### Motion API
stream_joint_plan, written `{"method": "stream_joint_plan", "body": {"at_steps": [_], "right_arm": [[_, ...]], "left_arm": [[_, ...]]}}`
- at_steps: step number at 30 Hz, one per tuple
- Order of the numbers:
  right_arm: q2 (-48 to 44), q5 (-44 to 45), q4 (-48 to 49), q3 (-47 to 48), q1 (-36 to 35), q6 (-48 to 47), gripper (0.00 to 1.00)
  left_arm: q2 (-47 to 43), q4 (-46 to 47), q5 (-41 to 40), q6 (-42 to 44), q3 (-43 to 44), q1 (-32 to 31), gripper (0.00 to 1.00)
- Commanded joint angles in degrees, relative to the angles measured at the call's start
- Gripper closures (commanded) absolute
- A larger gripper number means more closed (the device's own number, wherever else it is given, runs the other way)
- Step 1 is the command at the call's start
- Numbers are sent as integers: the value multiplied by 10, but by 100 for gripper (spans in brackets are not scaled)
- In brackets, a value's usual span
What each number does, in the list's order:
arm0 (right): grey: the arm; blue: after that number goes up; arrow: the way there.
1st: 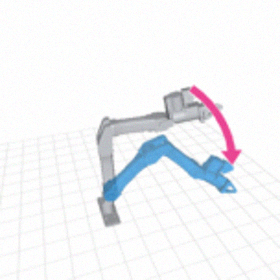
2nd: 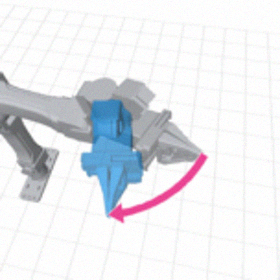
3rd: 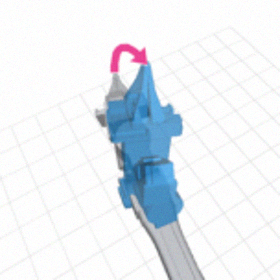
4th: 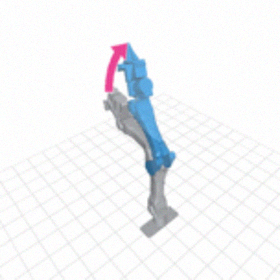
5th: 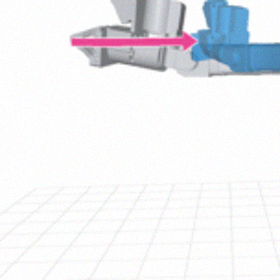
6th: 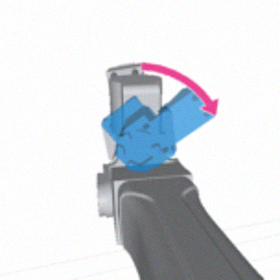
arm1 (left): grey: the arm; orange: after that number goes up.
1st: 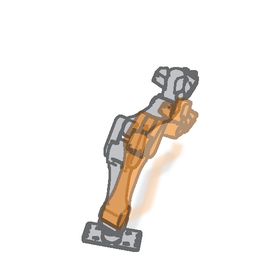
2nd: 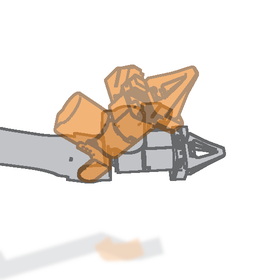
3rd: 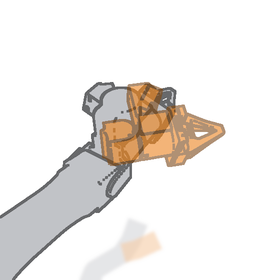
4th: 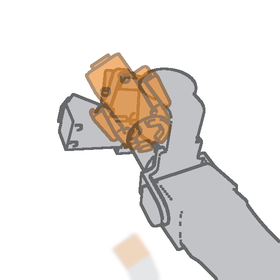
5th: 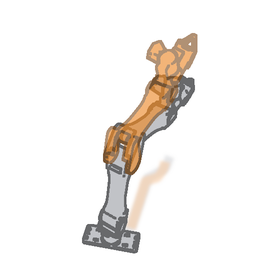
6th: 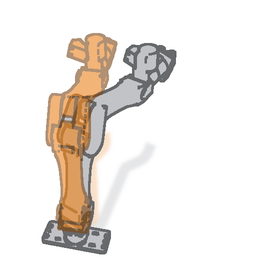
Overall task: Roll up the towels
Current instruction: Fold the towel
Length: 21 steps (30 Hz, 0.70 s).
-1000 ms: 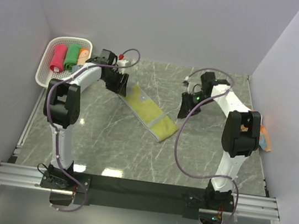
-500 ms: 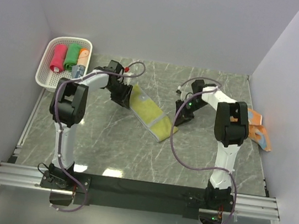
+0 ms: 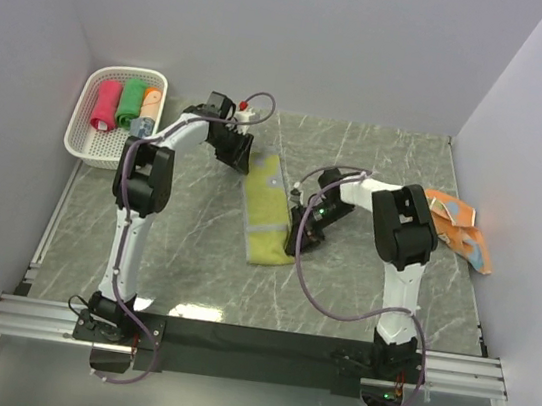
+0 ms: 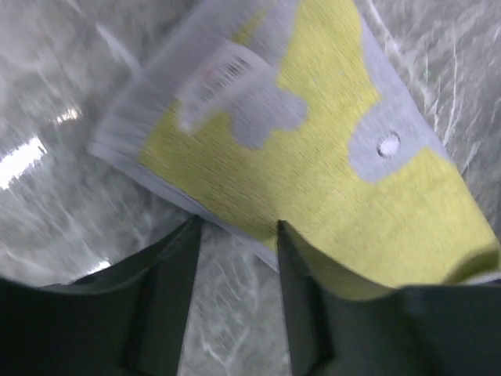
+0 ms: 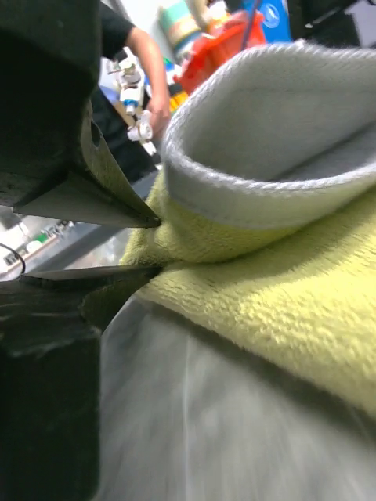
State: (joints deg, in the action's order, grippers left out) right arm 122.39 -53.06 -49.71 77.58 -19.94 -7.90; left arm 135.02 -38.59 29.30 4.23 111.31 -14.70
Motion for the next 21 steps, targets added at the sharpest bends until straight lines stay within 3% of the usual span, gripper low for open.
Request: {"method": "stream_joint_plan", "body": {"at_steps": [1,6,10,14,21], "right_arm": [[-61,-45,23,-28,3,22,66],[-187,-44,78,-70,62,35,63],[-240,-51,159,-46,56,96,57],[-184,-102,172,22,11,133,58],[-100,-108,189,45,-56,129,66]], "left_arm": [[10,1,22,27,44,5,47],[-85,4,109,20,2,35,30],[-219,76,159,-6,-132,56,21],[-371,146,182,-25,-295,66,18],[-541,188,179,-3,-452,60,20]]}}
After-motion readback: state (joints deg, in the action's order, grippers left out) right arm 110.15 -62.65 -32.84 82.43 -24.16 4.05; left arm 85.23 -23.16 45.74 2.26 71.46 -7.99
